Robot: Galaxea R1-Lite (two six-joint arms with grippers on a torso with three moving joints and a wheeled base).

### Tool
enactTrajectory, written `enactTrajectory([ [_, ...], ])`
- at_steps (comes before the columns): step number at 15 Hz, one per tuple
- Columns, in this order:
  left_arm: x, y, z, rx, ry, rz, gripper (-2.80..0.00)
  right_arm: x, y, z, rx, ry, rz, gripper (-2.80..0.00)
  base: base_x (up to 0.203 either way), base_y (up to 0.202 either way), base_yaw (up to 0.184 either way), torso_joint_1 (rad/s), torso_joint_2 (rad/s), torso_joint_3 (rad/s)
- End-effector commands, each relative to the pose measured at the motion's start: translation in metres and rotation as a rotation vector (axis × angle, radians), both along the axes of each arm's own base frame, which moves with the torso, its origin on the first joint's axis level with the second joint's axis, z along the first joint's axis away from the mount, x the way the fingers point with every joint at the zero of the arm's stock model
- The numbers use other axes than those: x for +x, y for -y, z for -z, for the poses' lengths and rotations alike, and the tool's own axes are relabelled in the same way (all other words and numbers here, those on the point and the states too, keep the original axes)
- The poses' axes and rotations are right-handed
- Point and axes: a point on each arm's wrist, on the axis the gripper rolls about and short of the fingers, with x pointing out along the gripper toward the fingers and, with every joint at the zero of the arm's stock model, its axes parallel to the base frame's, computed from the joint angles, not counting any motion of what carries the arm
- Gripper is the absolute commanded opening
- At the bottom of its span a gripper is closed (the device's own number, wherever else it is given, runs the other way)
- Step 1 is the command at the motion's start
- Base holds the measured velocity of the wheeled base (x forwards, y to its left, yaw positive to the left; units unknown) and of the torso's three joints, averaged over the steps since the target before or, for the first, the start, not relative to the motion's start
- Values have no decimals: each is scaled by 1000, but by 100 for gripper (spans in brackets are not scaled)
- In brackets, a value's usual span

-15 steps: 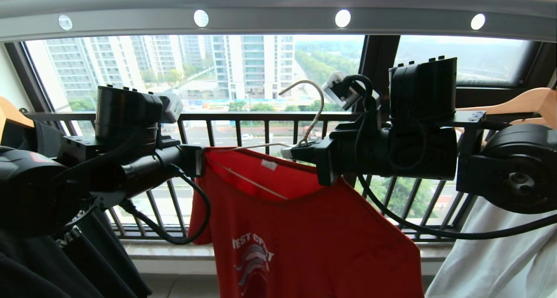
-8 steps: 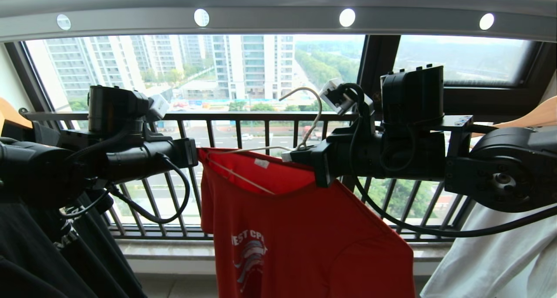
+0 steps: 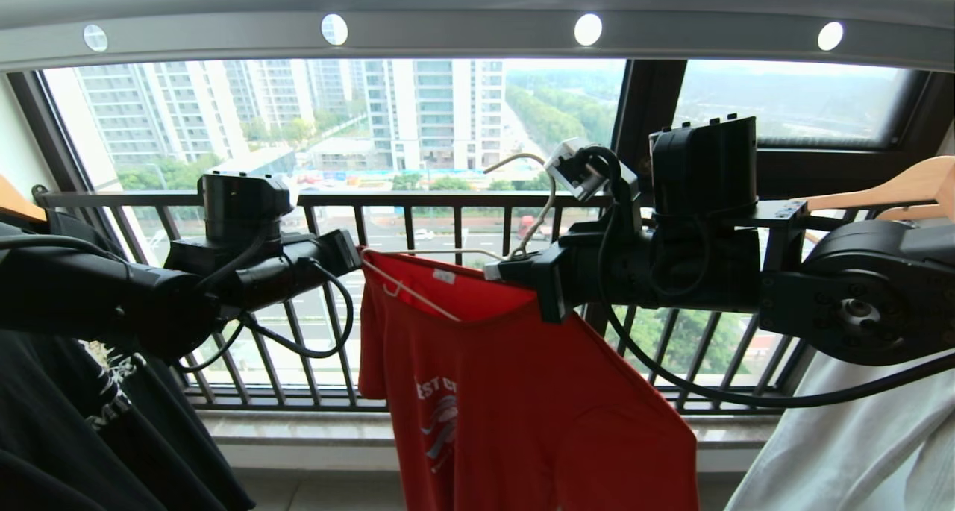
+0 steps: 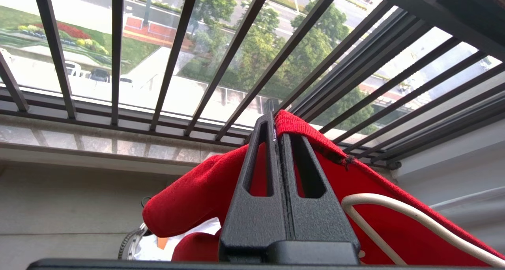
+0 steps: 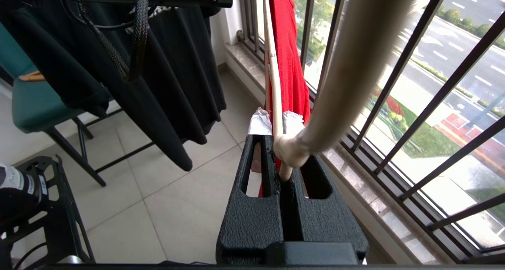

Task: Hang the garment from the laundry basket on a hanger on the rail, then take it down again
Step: Take the clothes off the clothes rack

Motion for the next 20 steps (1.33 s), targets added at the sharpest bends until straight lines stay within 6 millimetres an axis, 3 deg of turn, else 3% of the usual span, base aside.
enactTrajectory([
  [1,4,1,16,0,-23,1,-280,1,0,-1,5,4,-1,-280,0,0,0,0,0,0],
  [6,-9,12,21,70,-27,59,-280,8,-6,0,66,17,8,-280,0,0,0,0,0,0],
  [12,-39,25,1,109,40,124,-280,30,-20,15,166,56,87,-280,0,0,0,0,0,0],
  [20,-32,35,20,210,6,89,-280,33,-24,3,362,109,84,-280,0,0,0,0,0,0],
])
